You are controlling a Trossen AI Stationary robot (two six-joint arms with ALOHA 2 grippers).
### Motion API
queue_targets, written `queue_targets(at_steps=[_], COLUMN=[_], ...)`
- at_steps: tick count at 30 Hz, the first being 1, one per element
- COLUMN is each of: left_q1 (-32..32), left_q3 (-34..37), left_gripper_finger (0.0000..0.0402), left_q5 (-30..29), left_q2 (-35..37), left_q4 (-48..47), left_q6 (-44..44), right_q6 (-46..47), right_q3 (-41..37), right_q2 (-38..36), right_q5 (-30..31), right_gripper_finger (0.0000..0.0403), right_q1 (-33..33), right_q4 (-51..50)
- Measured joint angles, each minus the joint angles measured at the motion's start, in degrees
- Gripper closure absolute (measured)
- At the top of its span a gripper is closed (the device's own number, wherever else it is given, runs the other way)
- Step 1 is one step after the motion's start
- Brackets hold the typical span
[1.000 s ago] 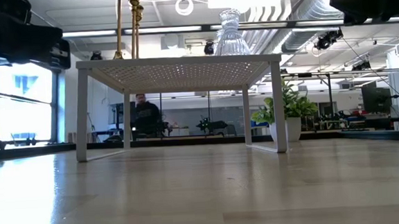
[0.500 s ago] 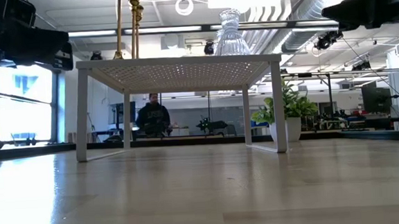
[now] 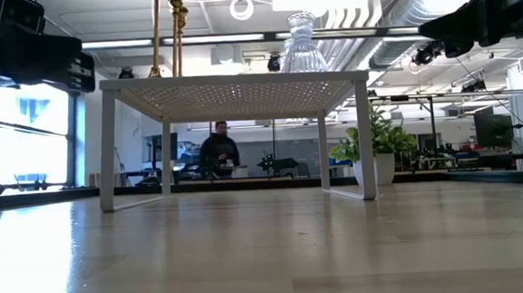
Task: Pick & Place candle stick holders
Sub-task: Return to Home Position
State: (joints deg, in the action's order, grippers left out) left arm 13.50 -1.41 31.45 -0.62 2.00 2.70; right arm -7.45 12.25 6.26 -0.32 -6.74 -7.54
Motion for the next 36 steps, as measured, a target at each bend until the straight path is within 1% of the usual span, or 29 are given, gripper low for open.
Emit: queue_targets(at_steps=[10, 16, 19, 23, 26, 31, 36], left_q1=[0.0, 0.0, 0.0, 0.0, 0.0, 0.0, 0.0], left_q3=[0.02, 0.02, 0.02, 0.02, 0.02, 0.02, 0.02], left_gripper_finger=[0.0401, 0.0401, 0.0401, 0.0402, 0.0402, 0.0402, 0.0401], left_q5=[0.22, 0.15, -0.13, -2.93, -4.7, -4.89, -5.04], left_q2=[0.0, 0.0, 0.0, 0.0, 0.0, 0.0, 0.0], left_q4=[0.0, 0.0, 0.0, -0.1, -0.22, -0.22, -0.22], left_q6=[-0.04, -0.21, -0.46, -0.48, -0.46, -0.46, -0.09], right_q6=[1.23, 1.26, 1.23, 1.42, 2.33, 1.9, 1.13], right_q3=[-0.1, -7.27, -9.15, -11.57, -11.67, -11.67, -11.69], right_q2=[0.0, -0.23, -0.26, -0.37, -0.31, -0.52, -3.12], right_q5=[0.37, 0.78, 1.15, 1.46, 0.42, -0.95, -1.59], right_gripper_finger=[0.0403, 0.0403, 0.0403, 0.0403, 0.0403, 0.0403, 0.0403], right_q1=[0.02, 0.02, 0.04, 0.04, 0.04, 0.04, 0.04], right_q4=[0.63, 11.59, 13.05, 16.09, 15.84, 16.66, 16.1])
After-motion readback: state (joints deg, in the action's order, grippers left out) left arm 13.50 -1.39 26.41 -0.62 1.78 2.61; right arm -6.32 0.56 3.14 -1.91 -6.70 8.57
